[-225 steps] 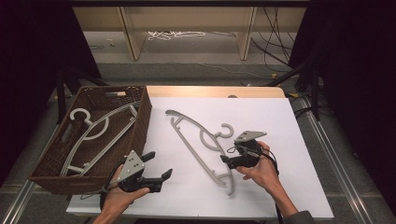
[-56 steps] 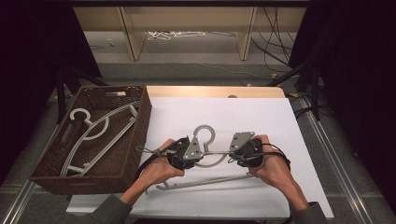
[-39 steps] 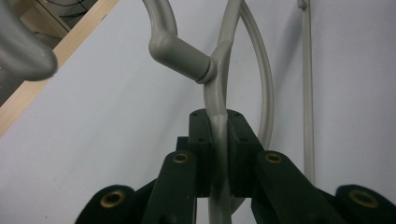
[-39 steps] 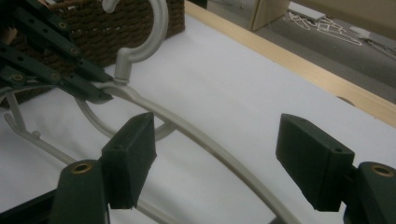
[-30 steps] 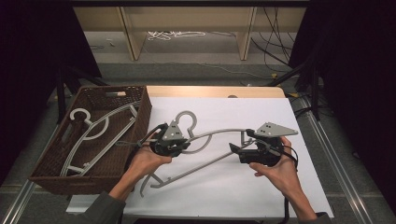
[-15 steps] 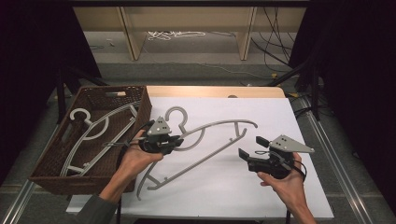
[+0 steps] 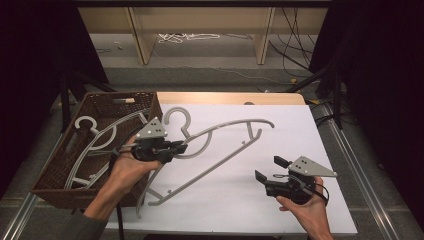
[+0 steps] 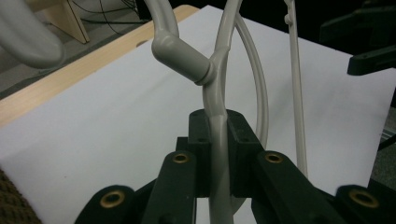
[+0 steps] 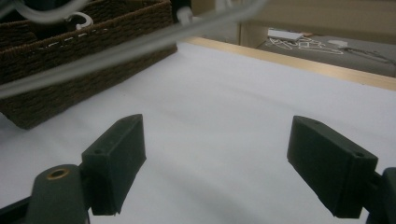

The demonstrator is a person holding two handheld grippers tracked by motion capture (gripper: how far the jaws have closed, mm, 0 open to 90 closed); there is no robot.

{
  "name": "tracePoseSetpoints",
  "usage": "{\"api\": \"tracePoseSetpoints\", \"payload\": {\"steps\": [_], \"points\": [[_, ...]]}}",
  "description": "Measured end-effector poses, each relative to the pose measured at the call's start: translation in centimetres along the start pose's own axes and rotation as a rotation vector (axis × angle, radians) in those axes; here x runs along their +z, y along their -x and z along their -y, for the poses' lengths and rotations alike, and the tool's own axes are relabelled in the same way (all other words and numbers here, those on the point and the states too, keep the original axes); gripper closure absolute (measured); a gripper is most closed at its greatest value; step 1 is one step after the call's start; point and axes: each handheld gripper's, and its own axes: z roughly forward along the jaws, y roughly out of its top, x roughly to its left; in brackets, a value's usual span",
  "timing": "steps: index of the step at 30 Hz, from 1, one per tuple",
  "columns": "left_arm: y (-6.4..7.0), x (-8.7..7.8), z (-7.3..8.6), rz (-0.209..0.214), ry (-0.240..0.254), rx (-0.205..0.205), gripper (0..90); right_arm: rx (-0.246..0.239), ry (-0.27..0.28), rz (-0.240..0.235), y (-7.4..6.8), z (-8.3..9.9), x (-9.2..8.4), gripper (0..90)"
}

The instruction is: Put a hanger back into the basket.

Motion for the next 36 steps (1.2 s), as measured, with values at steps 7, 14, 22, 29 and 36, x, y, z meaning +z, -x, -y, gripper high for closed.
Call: {"api": "tracePoseSetpoints", "payload": {"steps": [7,14,22,29,36], "points": [[-1.7,-3.8,-1.4,-0.061,-0.001,0.005,81.9,-0.002,-0.005,0.017,0.0,0.3,-0.3,20.1],[-4.5,-6.3,-1.5,-0.160,-0.017,0.025,81.9,0.005,-0.016,0.009,0.0,0.6,-0.1,20.2],[-7.8,-7.3,-0.5,-0.236,-0.004,-0.033,81.9,0.004,-0.001,0.013,0.0,0.7,-0.1,20.1],[-10.7,-8.6,0.1,-0.298,0.000,-0.057,82.0,0.007,-0.003,-0.003,-0.1,0.9,0.3,20.1],[-13.1,-9.3,0.7,-0.371,0.020,-0.087,81.9,0.006,-0.015,0.005,-0.1,0.9,0.2,20.0]]}}
